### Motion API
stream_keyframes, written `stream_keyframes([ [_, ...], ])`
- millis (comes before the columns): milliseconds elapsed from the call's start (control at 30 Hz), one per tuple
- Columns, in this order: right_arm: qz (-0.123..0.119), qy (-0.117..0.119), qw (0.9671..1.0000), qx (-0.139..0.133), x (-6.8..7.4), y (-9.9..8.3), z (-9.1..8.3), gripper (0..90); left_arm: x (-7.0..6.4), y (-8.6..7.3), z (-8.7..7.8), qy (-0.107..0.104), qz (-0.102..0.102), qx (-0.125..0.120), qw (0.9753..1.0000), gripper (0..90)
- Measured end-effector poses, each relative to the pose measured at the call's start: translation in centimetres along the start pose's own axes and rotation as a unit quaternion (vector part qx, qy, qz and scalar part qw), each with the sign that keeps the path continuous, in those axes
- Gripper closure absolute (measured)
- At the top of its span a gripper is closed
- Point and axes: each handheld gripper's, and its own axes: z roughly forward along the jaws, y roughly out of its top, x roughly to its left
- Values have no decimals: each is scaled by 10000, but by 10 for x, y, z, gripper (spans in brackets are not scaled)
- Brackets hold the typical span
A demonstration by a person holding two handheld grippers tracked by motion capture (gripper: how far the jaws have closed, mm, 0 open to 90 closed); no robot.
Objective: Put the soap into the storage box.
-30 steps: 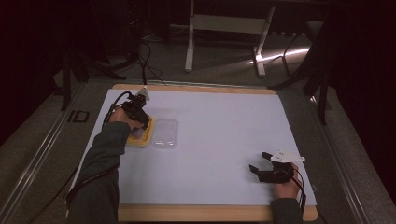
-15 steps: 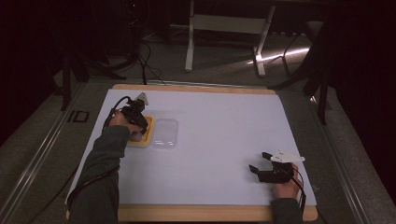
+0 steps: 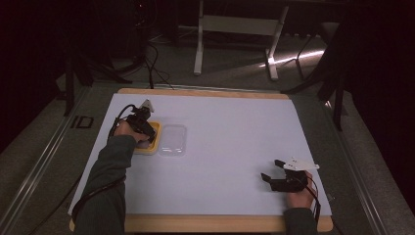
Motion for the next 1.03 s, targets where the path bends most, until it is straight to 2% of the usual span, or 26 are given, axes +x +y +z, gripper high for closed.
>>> stream_keyframes([
  [200,-2,-1,10000,2,0,0,0,193,1,0,-10,-39,3,-144,9999,436],
  [300,-12,2,10000,0,0,0,0,193,-1,0,-15,-135,36,-245,9996,407],
  [600,-2,3,10000,0,0,0,0,193,0,-5,-26,-54,78,-416,9991,407],
  [700,-2,2,10000,-2,0,0,0,193,-3,-7,-30,-44,237,-422,9988,408],
  [900,-9,0,10000,1,0,0,0,193,-7,-12,-40,-117,475,-591,9971,407],
  [1033,-2,7,10000,3,0,0,0,193,-7,-16,-44,-300,547,-771,9951,403],
])
